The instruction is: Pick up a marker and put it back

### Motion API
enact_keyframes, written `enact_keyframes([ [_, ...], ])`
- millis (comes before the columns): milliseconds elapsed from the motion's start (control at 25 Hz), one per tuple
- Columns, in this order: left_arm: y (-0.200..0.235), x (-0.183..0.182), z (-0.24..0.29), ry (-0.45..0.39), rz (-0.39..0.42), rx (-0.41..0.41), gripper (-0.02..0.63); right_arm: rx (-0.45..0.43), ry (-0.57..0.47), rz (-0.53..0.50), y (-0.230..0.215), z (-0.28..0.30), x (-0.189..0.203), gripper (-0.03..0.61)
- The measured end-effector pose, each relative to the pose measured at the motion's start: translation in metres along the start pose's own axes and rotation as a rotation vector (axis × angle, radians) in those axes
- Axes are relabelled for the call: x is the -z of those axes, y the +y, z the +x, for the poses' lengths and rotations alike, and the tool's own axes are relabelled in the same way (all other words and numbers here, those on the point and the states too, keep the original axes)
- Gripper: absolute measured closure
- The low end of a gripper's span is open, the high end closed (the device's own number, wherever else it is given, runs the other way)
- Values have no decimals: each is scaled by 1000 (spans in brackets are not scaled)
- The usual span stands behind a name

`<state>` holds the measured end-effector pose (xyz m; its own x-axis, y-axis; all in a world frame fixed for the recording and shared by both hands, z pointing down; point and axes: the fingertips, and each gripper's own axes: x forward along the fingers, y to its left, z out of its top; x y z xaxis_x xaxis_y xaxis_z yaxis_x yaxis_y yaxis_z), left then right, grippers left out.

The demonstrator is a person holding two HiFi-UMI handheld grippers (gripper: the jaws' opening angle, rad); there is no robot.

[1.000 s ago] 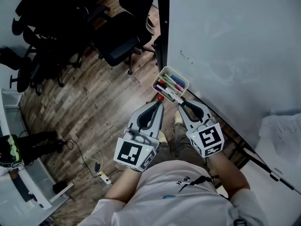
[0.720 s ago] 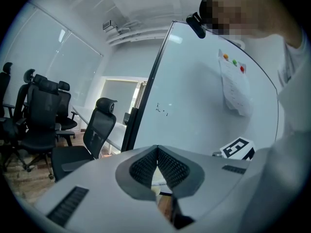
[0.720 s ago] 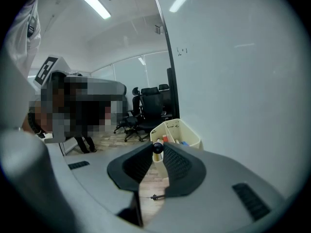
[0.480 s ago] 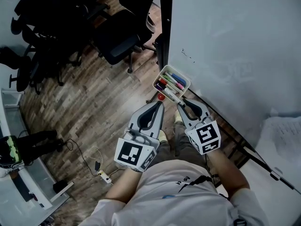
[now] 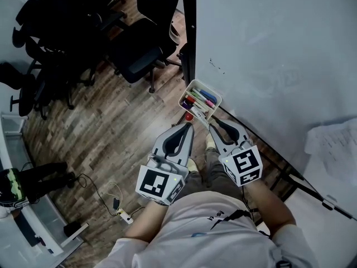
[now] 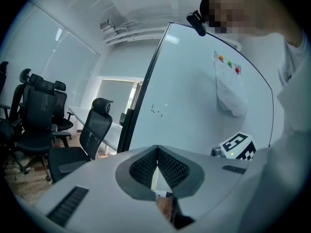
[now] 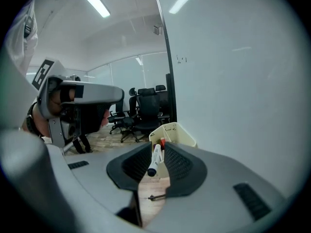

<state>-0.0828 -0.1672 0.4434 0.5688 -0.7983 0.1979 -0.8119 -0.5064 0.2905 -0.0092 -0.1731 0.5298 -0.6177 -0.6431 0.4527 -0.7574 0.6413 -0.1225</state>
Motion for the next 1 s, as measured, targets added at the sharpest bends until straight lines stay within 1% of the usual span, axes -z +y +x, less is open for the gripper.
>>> enact_keyframes([
  [120, -6, -2, -2, -5, 12, 18, 603, -5, -47, 8, 5, -10, -18, 495],
  [280, -15, -12, -6, -21, 29, 39, 603, -18, -124, 22, 14, -25, -49, 522],
  [440, -25, -23, -12, -35, 43, 56, 603, -29, -179, 35, 21, -40, -72, 537],
  [640, -38, -39, -20, -58, 68, 73, 603, -53, -248, 28, 32, -58, -101, 548],
  [1000, -58, -75, -35, -113, 114, 90, 603, -77, -360, -20, 48, -91, -156, 561],
])
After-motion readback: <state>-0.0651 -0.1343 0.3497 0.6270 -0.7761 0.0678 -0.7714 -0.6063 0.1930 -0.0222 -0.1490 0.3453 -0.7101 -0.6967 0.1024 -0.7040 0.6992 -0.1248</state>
